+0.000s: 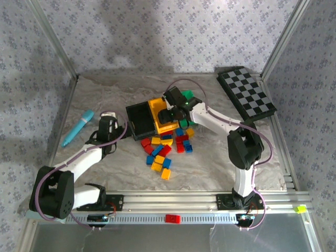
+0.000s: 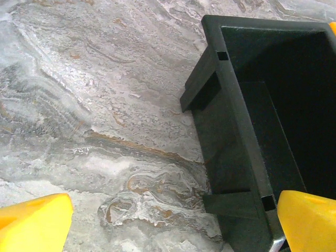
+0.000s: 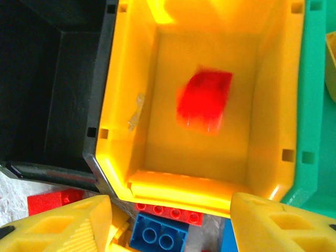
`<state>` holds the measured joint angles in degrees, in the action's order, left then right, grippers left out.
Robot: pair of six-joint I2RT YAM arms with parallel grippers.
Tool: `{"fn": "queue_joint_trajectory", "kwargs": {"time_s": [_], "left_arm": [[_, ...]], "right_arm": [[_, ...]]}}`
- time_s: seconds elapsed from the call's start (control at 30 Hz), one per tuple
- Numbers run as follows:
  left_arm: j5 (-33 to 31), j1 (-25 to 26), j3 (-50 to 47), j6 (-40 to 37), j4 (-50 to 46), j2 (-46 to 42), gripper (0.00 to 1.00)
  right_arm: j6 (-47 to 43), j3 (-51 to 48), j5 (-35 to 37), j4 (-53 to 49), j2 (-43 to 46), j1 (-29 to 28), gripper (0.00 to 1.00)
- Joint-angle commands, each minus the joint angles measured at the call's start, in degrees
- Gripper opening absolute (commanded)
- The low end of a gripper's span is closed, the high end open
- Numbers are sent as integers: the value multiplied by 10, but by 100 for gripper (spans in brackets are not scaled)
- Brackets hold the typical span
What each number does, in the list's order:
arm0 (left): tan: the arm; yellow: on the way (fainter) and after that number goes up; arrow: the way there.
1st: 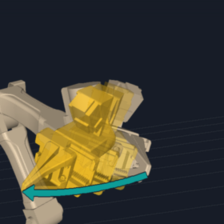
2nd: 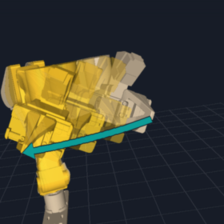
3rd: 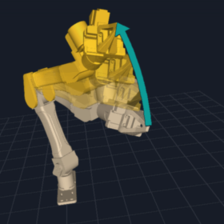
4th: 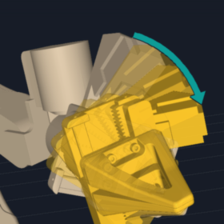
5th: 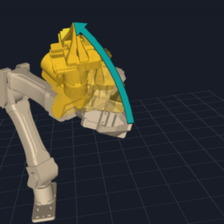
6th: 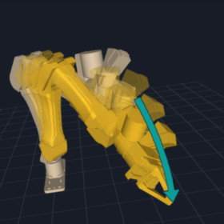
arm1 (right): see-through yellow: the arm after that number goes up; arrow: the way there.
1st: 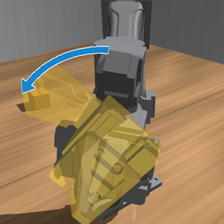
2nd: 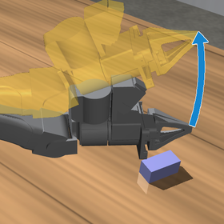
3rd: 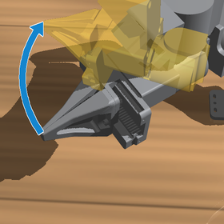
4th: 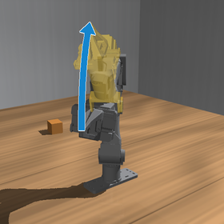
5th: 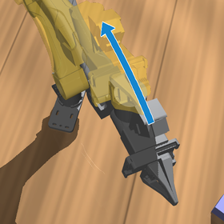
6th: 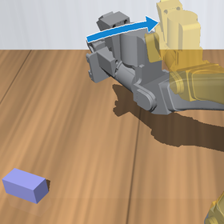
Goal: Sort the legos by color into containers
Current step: Place the lego in the container, then pick up the lego from the center of the table.
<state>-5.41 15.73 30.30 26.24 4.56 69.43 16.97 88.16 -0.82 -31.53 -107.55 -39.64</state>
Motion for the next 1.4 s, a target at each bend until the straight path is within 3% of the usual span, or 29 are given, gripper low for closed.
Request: {"fn": "queue_joint_trajectory", "kwargs": {"time_s": [0.0,0.67,0.87,1.37], "left_arm": [[3,-4,16,2,-4,-9,100],[21,-4,17,13,7,11,100],[29,-4,18,16,10,18,100],[34,-3,19,17,8,16,100]], "right_arm": [[-7,-13,8,-14,27,8,63],[87,-322,41,-49,229,-22,57],[110,-353,35,-31,218,-27,51],[98,-327,37,13,132,-26,50]]}}
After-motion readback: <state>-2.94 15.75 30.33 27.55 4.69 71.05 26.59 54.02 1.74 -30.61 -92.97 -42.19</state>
